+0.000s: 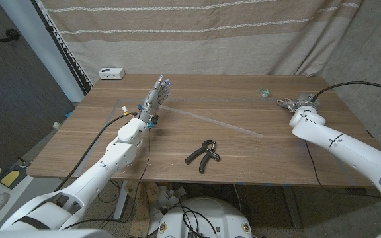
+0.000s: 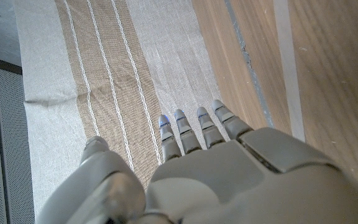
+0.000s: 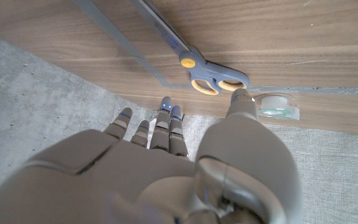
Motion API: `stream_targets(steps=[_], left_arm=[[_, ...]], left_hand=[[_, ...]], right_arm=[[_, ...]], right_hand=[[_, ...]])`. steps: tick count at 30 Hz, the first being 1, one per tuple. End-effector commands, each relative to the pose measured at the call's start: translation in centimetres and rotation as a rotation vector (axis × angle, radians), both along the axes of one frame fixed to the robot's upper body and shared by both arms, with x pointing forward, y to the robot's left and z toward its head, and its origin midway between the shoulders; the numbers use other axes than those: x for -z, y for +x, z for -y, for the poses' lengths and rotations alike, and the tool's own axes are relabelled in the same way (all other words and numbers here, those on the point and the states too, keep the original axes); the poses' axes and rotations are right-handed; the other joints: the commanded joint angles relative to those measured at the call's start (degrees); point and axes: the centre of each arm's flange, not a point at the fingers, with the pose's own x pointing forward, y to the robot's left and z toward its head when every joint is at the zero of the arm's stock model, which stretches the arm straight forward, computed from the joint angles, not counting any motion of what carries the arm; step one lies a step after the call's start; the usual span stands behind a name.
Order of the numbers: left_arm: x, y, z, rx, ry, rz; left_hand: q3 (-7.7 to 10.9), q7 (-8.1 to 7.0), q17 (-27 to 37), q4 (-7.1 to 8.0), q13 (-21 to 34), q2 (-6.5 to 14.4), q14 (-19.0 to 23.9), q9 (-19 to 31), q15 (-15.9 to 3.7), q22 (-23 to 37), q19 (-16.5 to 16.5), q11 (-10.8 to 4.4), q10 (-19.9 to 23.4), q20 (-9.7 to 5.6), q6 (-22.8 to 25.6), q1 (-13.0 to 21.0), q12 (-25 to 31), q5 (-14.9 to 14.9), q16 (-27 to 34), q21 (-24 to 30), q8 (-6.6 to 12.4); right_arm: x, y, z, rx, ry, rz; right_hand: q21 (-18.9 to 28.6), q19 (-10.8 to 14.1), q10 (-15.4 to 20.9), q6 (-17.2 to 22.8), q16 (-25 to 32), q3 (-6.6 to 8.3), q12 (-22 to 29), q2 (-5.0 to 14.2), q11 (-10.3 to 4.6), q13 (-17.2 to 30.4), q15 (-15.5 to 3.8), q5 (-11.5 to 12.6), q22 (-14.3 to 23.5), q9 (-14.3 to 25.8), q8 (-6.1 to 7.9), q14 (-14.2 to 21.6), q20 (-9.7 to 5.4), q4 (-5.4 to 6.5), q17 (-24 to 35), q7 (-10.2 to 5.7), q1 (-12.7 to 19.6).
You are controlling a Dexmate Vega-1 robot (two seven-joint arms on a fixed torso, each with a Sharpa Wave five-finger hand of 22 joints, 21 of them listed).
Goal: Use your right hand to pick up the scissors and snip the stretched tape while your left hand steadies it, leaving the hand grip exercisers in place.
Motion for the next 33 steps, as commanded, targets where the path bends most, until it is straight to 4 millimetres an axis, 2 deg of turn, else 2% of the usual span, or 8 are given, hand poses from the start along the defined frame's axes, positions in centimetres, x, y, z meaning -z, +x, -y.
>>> stream_targets(steps=[1,7,10,15,19,21,26,33], left_arm=[[-0.01,-0.04,-0.02,0.001,-0.003,0.002],[-0.14,0.11,0.03,0.004,-0.001,0.005],[-0.19,0.12,0.05,0.005,-0.001,0.006],[-0.12,0.1,-0.01,0.004,-0.005,0.006],[-0.07,0.12,-0.03,0.004,-0.007,0.004],[-0.06,0.14,0.0,0.005,-0.009,0.003],[-0.03,0.18,0.02,0.005,-0.009,0.002],[0.11,0.3,0.03,0.004,-0.011,0.0]], left_hand=[[0.07,0.42,0.32,-0.44,0.18,0.08,0.11,0.18,-6.13,0.16,-0.15,0.02,-0.08,-3.29,0.43,0.73,0.01,0.22,-0.1,-0.08,0.06],[0.06,0.46,0.32,-0.46,0.18,0.08,0.12,0.18,-6.19,0.16,-0.14,0.08,-0.04,-3.28,0.42,0.72,0.03,0.21,-0.09,-0.07,0.04],[0.06,0.41,0.32,-0.47,0.18,0.08,0.13,0.18,-6.16,0.16,-0.15,0.09,-0.04,-3.26,0.43,0.71,0.03,0.2,-0.08,-0.08,0.04],[0.05,0.37,0.32,-0.5,0.18,0.09,0.15,0.18,-6.15,0.16,-0.15,0.16,-0.04,-3.24,0.47,0.69,0.03,0.19,-0.07,-0.07,0.05],[0.05,0.36,0.32,-0.52,0.18,0.09,0.13,0.17,-6.18,0.16,-0.15,0.08,-0.03,-3.23,0.32,0.67,0.03,0.18,-0.08,-0.07,-0.02],[0.04,0.34,0.33,-0.53,0.18,0.1,0.13,0.17,-6.18,0.16,-0.15,0.09,0.0,-3.22,0.34,0.67,0.04,0.18,-0.08,-0.07,-0.02],[0.03,0.41,0.33,-0.54,0.18,0.11,0.13,0.17,-6.13,0.17,-0.13,0.05,0.03,-3.24,0.3,0.63,0.05,0.16,-0.07,-0.06,-0.04],[0.01,0.36,0.33,-0.55,0.19,0.11,0.15,0.16,-6.11,0.17,-0.15,0.18,0.03,-3.22,0.27,0.56,0.05,0.13,-0.06,-0.06,-0.06]], right_arm=[[-0.09,0.41,-0.08,0.008,-0.016,-0.029],[0.01,0.63,-0.05,0.007,-0.02,-0.043],[0.03,0.64,-0.06,0.009,-0.022,-0.047],[0.04,0.64,0.0,0.01,-0.026,-0.053],[0.23,0.75,0.07,0.016,-0.031,-0.06],[0.3,0.79,0.07,0.014,-0.031,-0.066],[0.37,0.93,0.05,0.02,-0.034,-0.068],[0.4,1.25,0.04,0.021,-0.031,-0.076]], right_hand=[[0.22,-0.21,0.31,0.18,0.18,0.65,0.85,0.06,0.04,0.48,0.06,-0.35,0.27,0.46,0.43,0.21,0.13,-0.15,0.09,0.41,1.21],[0.22,-0.36,0.26,0.0,0.18,1.67,1.24,0.71,0.04,0.98,0.11,-0.94,0.28,0.89,0.65,0.21,0.07,-0.39,0.12,0.64,2.33],[0.19,-0.6,0.14,-0.22,0.21,3.08,1.57,1.47,-0.06,1.45,0.2,-1.76,0.29,1.3,0.85,0.17,0.06,-0.66,0.19,0.77,3.74],[0.24,-0.63,0.34,-0.31,0.25,4.46,1.99,1.72,-0.17,1.9,0.09,-2.56,0.3,1.69,1.08,0.14,0.09,-0.92,0.24,0.91,5.11],[0.3,-0.66,0.81,-0.11,0.45,6.26,2.54,1.85,-0.51,2.48,0.19,-3.17,0.3,2.2,1.51,0.37,0.14,-1.09,0.33,0.92,6.71],[0.36,-0.63,1.76,0.48,0.68,7.62,3.15,1.75,-0.8,2.96,-0.02,-3.59,0.31,2.63,2.04,0.74,0.18,-1.02,0.41,0.9,7.69],[0.43,-0.5,2.14,0.85,0.81,8.46,3.41,1.67,-1.0,3.26,-0.07,-3.83,0.31,2.91,2.36,0.98,0.1,-0.98,0.45,0.92,8.27],[0.94,0.95,2.14,0.8,0.98,10.05,3.64,1.4,-0.81,3.88,-0.14,-4.42,0.28,3.5,2.72,1.4,-1.36,-0.84,0.48,1.03,9.22]])
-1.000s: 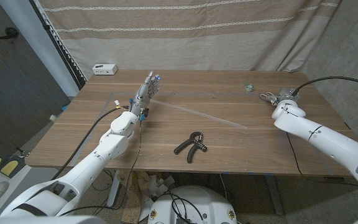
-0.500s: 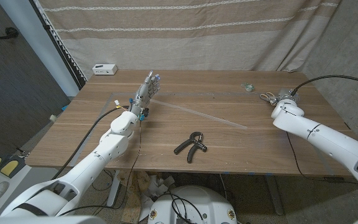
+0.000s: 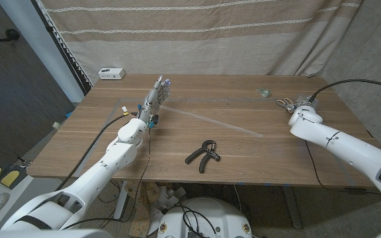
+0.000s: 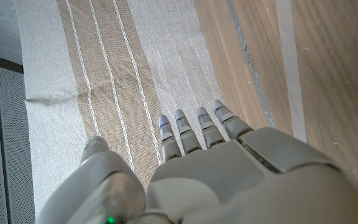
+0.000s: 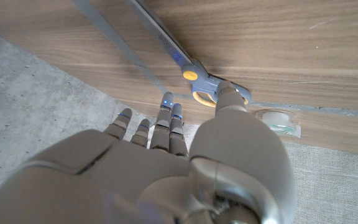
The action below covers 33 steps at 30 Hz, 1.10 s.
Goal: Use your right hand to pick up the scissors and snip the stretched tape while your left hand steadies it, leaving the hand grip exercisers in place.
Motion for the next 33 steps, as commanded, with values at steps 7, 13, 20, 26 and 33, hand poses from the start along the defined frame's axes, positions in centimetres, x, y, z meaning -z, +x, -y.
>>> stream_targets(steps=[7,13,20,26,33], left_arm=[[0.1,0.2,0.0,-0.002,-0.005,-0.001],[0.1,0.3,0.0,-0.003,-0.006,-0.004],[0.1,0.5,0.0,-0.002,-0.007,-0.005],[0.1,0.5,0.1,-0.001,-0.006,-0.007],[0.0,0.7,0.2,0.003,-0.003,-0.007]], left_hand=[[-0.02,0.02,0.34,-0.56,0.19,0.12,0.15,0.16,-6.12,0.17,-0.17,0.17,0.0,-3.21,0.02,0.5,0.03,0.12,-0.06,-0.06,-0.05],[-0.03,0.01,0.34,-0.56,0.19,0.13,0.14,0.16,-6.09,0.17,-0.19,0.15,0.12,-3.19,-0.05,0.44,0.08,0.1,-0.06,-0.07,-0.08],[-0.04,0.01,0.34,-0.58,0.19,0.14,0.13,0.15,-6.11,0.17,-0.19,0.06,0.05,-3.17,-0.01,0.41,0.05,0.09,-0.06,-0.06,-0.07],[-0.05,0.08,0.34,-0.59,0.19,0.14,0.16,0.15,-6.14,0.17,-0.18,0.12,0.04,-3.17,-0.01,0.38,0.04,0.08,-0.05,-0.05,-0.08],[-0.07,0.01,0.34,-0.61,0.19,0.16,0.17,0.15,-6.1,0.18,-0.18,0.04,0.08,-3.18,0.15,0.34,0.06,0.06,-0.05,-0.05,-0.02]], right_arm=[[0.0,0.8,-0.1,0.016,-0.012,-0.025],[0.0,1.0,-0.2,0.026,-0.03,-0.039],[0.0,1.4,-0.3,0.045,-0.071,-0.067],[0.0,1.6,-0.3,0.059,-0.087,-0.076],[-0.1,1.8,-0.4,0.074,-0.107,-0.083]], right_hand=[[0.42,0.57,0.64,0.48,0.53,1.48,0.68,-0.36,0.68,0.8,0.15,-0.91,0.26,0.7,0.86,0.61,-0.58,0.01,0.2,1.54,1.18],[0.35,0.53,0.64,0.42,0.46,1.8,0.75,-0.53,0.54,1.01,0.05,-1.24,0.24,0.9,0.96,0.46,-0.52,0.14,0.2,1.57,1.2],[0.11,0.08,0.8,0.59,0.34,2.36,0.92,-0.73,0.48,1.41,0.21,-1.85,0.23,1.29,1.27,0.07,-0.24,0.38,0.2,1.55,1.15],[-0.09,-0.41,1.31,0.97,0.33,2.86,1.19,-0.81,0.2,1.76,0.11,-2.31,0.23,1.64,1.64,-0.08,-0.21,0.54,0.19,1.36,1.14],[-0.18,-0.71,2.14,2.22,0.38,3.64,1.64,-0.9,-0.13,2.36,0.16,-2.92,0.23,2.29,2.54,-0.15,-0.01,0.83,0.17,1.03,0.98]])
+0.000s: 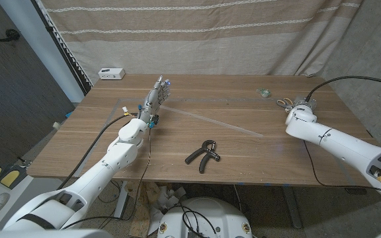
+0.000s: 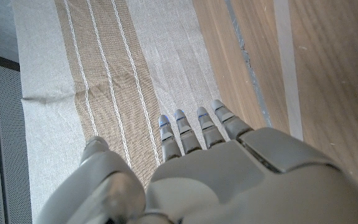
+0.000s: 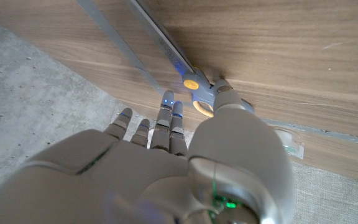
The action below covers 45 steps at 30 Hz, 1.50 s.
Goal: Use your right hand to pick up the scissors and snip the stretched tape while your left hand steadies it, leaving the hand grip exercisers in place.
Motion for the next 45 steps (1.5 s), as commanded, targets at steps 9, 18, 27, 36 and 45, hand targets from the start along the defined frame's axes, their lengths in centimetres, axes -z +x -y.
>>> stream_targets(steps=[9,18,27,36,45], left_arm=[[-0.19,0.19,0.13,0.005,0.002,-0.001],[-0.12,0.22,0.06,0.005,0.002,-0.002],[-0.15,0.18,0.03,0.005,0.0,0.002],[-0.11,0.15,0.04,0.008,-0.002,0.004],[0.01,0.08,0.08,0.008,-0.003,0.007]], left_hand=[[0.09,0.11,0.34,-0.48,0.19,0.16,0.19,0.15,-6.13,0.18,-0.18,0.12,0.13,-3.19,0.3,0.3,0.07,0.06,-0.04,-0.04,0.02],[0.07,0.23,0.34,-0.51,0.19,0.18,0.2,0.14,-6.13,0.18,-0.17,0.02,0.1,-3.2,0.39,0.24,0.05,0.04,-0.03,-0.04,0.04],[0.06,0.27,0.34,-0.54,0.19,0.2,0.18,0.14,-6.12,0.18,-0.17,-0.03,0.13,-3.17,0.31,0.2,0.06,0.02,-0.04,-0.04,-0.01],[0.06,0.19,0.34,-0.58,0.19,0.22,0.19,0.14,-6.05,0.18,-0.17,0.08,0.15,-3.16,0.4,0.17,0.06,0.0,-0.04,-0.03,0.01],[0.04,0.2,0.34,-0.61,0.19,0.25,0.2,0.14,-6.03,0.18,-0.17,0.0,0.18,-3.16,0.29,0.12,0.07,-0.01,-0.04,-0.03,-0.05]], right_arm=[[-0.13,0.51,-0.17,0.047,-0.067,-0.023],[0.05,0.67,-0.27,0.052,-0.065,-0.04],[0.16,0.68,-0.32,0.057,-0.062,-0.042],[0.5,0.65,-0.43,0.055,-0.06,-0.057],[0.45,0.53,-0.35,0.057,-0.06,-0.059]], right_hand=[[-0.27,-0.82,1.75,2.45,0.4,1.44,1.05,-0.72,-0.4,1.19,-0.26,-1.02,0.23,1.29,1.72,-0.41,0.39,0.39,0.16,0.36,-0.57],[-0.37,-1.53,-0.54,1.91,0.37,2.36,0.25,-0.81,-0.44,1.99,-0.08,-1.69,0.24,2.3,2.08,-0.94,0.87,0.83,0.2,-0.73,-1.33],[-0.1,-1.17,1.48,0.9,0.66,3.58,1.96,-0.79,-1.31,2.98,-0.41,-2.08,0.23,3.11,2.01,0.64,1.01,0.8,0.26,-1.5,-1.39],[0.26,0.08,4.93,0.69,1.11,4.83,4.39,-1.27,-2.86,3.99,-1.33,-2.83,0.19,3.97,2.2,3.65,1.1,0.49,0.22,-1.92,-1.38],[0.43,0.99,7.23,1.26,1.22,5.23,5.82,-1.9,-3.63,4.47,-2.12,-3.67,0.18,4.41,2.5,5.52,1.11,0.53,0.17,-1.45,-2.0]])
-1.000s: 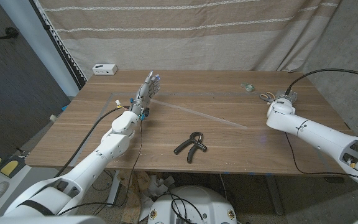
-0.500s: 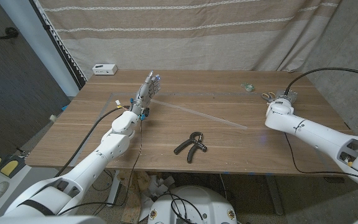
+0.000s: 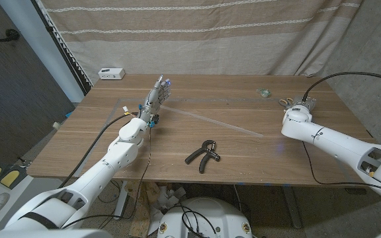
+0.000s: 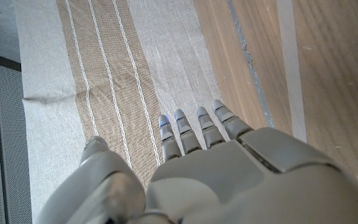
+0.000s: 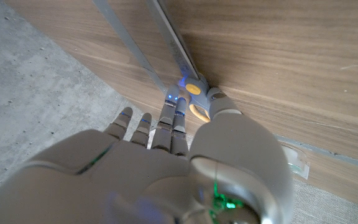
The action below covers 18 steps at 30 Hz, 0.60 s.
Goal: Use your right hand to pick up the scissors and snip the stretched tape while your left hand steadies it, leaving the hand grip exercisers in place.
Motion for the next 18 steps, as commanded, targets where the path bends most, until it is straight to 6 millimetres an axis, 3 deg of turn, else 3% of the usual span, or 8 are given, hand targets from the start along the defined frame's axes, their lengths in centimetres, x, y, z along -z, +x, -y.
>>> stream_targets(steps=[1,10,14,18], left_arm=[[0.18,-0.09,0.01,0.0,-0.004,0.003],[0.39,-0.15,0.02,-0.002,-0.007,0.0],[0.42,-0.15,0.02,-0.003,-0.008,0.0],[0.44,-0.15,-0.01,-0.003,-0.007,0.0]], left_hand=[[0.11,0.21,0.34,-0.55,0.19,0.25,0.21,0.14,-6.07,0.18,-0.17,0.01,0.17,-3.16,0.29,0.12,0.07,-0.01,-0.03,-0.03,-0.05],[0.1,0.1,0.34,-0.57,0.19,0.27,0.18,0.14,-6.13,0.18,-0.2,-0.01,0.16,-3.14,0.34,0.07,0.06,-0.03,-0.05,-0.04,-0.04],[0.09,0.12,0.34,-0.58,0.19,0.28,0.18,0.14,-6.11,0.18,-0.19,0.1,0.1,-3.12,0.32,0.05,0.03,-0.04,-0.05,-0.03,-0.06],[0.09,0.18,0.34,-0.59,0.19,0.3,0.18,0.14,-6.15,0.18,-0.2,-0.07,0.19,-3.13,0.34,0.03,0.06,-0.04,-0.05,-0.03,-0.05]], right_arm=[[0.1,-0.1,0.02,0.002,-0.002,-0.01],[0.22,0.1,0.03,-0.003,0.001,-0.026],[0.31,0.2,-0.06,-0.002,-0.004,-0.025],[0.48,0.35,-0.09,-0.006,-0.001,-0.03]], right_hand=[[0.42,0.86,1.3,0.67,0.3,0.49,0.85,-0.45,0.1,0.27,0.05,-0.57,0.18,0.42,0.58,0.92,0.17,0.2,0.18,0.82,-0.54],[0.37,1.07,1.07,1.05,0.22,0.57,0.71,-0.77,0.69,0.44,0.18,-1.15,0.17,0.53,0.71,1.08,0.15,0.31,0.17,1.7,-1.1],[0.32,1.28,1.98,3.48,0.27,0.67,0.93,-1.09,0.76,0.62,0.13,-2.06,0.17,0.52,1.59,1.44,0.3,0.41,0.15,0.46,-1.72],[0.36,1.73,3.36,5.17,0.53,0.7,1.25,-1.53,0.49,0.73,-0.37,-3.11,0.17,0.39,2.12,2.44,0.3,0.41,0.11,0.44,-2.24]])
